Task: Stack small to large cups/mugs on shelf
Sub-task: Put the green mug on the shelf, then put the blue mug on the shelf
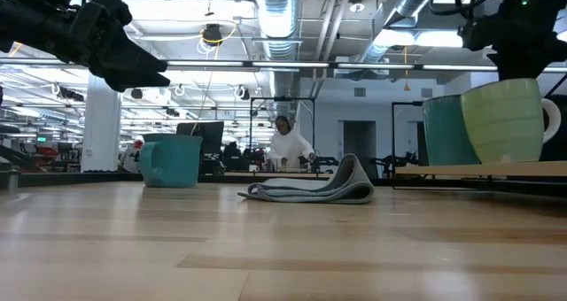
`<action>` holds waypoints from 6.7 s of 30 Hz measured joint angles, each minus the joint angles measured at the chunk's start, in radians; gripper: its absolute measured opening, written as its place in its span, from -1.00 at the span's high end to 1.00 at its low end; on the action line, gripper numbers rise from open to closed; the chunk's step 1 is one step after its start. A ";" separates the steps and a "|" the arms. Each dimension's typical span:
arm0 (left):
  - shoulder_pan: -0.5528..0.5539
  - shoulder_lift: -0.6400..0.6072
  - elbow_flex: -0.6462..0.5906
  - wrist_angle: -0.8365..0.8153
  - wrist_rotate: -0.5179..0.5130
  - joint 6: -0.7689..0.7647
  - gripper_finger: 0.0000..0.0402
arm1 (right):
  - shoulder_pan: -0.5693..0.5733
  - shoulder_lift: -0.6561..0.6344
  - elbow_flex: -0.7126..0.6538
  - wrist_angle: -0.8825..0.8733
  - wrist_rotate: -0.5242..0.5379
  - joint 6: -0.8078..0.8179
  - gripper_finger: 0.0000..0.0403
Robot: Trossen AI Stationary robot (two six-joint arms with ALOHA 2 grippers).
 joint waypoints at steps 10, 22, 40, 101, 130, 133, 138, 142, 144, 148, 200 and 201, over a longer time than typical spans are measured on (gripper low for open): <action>0.000 0.000 0.000 0.002 0.000 -0.002 -0.40 | 0.000 -0.055 -0.008 0.014 0.015 0.018 0.69; 0.000 0.000 0.000 0.002 0.000 -0.002 -0.40 | 0.000 -0.046 -0.007 0.008 0.019 0.006 0.33; 0.000 0.000 0.000 0.001 0.000 -0.002 -0.40 | 0.000 -0.049 -0.005 0.015 0.017 0.006 0.29; 0.000 0.000 0.000 0.000 0.001 -0.032 -0.40 | 0.002 -0.515 -0.054 0.912 0.094 -1.040 0.54; 0.000 0.001 0.000 -0.003 -0.001 -0.014 -0.40 | 0.000 -0.949 -0.605 1.254 0.097 -1.073 0.54; 0.000 0.001 0.000 -0.003 -0.001 -0.015 -0.40 | 0.000 -0.948 -0.641 1.270 0.097 -1.045 0.54; 0.000 0.001 0.000 -0.004 -0.002 -0.015 -0.40 | 0.000 -0.947 -0.700 1.324 0.097 -1.016 0.54; 0.000 0.001 0.000 -0.007 -0.002 -0.015 -0.40 | 0.000 -0.947 -0.752 1.370 0.097 -0.997 0.54; 0.000 0.001 0.000 -0.014 -0.003 -0.015 -0.40 | 0.000 -0.948 -0.774 1.392 0.098 -0.978 0.54; 0.000 0.001 0.000 -0.025 -0.003 -0.016 -0.40 | 0.000 -0.947 -0.827 1.419 0.117 -0.938 0.54; 0.637 0.694 1.042 -1.068 0.256 0.418 -0.40 | 0.000 -0.948 -0.844 1.447 0.123 -0.893 0.54; 0.672 0.714 1.042 -1.068 0.278 0.433 -0.40 | 0.000 -0.948 -0.844 1.447 0.123 -0.893 0.54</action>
